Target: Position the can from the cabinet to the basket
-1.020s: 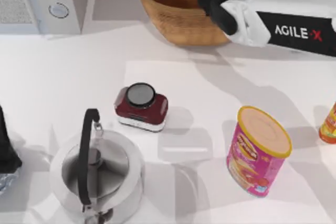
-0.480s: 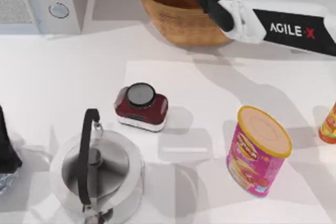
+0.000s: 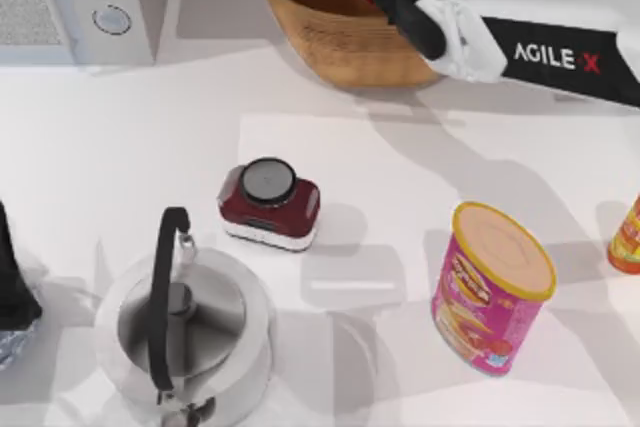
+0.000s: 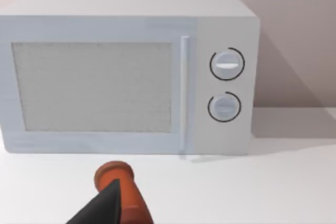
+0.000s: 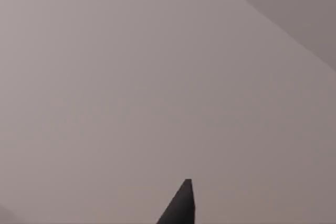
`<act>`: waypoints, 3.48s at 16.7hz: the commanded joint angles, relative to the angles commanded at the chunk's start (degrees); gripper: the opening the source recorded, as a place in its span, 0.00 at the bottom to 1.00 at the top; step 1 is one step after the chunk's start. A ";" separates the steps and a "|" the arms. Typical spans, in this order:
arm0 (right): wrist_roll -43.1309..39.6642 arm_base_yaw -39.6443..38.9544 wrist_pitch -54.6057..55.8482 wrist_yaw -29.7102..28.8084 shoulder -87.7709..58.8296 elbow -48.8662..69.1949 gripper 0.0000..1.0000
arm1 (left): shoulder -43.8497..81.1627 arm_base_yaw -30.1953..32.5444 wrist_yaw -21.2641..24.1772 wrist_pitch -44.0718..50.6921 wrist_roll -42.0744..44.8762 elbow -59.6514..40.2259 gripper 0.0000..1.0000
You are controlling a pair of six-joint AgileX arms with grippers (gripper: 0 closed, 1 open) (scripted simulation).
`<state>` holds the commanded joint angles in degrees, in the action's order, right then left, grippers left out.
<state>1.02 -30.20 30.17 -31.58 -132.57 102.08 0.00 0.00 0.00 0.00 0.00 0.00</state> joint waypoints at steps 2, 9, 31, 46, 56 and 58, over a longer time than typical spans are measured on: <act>0.00 0.00 0.00 0.00 0.00 0.00 0.83 | 0.00 0.00 0.00 0.00 0.00 0.00 1.00; 0.00 0.00 0.00 0.00 0.00 0.00 1.00 | 0.00 0.00 0.00 0.00 0.00 0.00 1.00; 0.00 0.00 0.00 0.00 0.00 0.00 1.00 | 0.00 0.00 0.00 0.00 0.00 0.00 1.00; 0.76 7.80 -8.10 6.41 29.44 -23.70 1.00 | 0.00 0.00 0.00 0.00 0.00 0.00 1.00; 0.24 21.33 -21.47 20.26 89.31 -68.45 1.00 | 0.00 0.00 0.00 0.00 0.00 0.00 1.00; -0.06 23.72 -23.79 23.12 101.08 -77.19 1.00 | 0.00 0.00 0.00 0.00 0.00 0.00 1.00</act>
<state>0.96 -6.48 6.38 -8.45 -31.49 24.89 0.00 0.00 0.00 0.00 0.00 0.00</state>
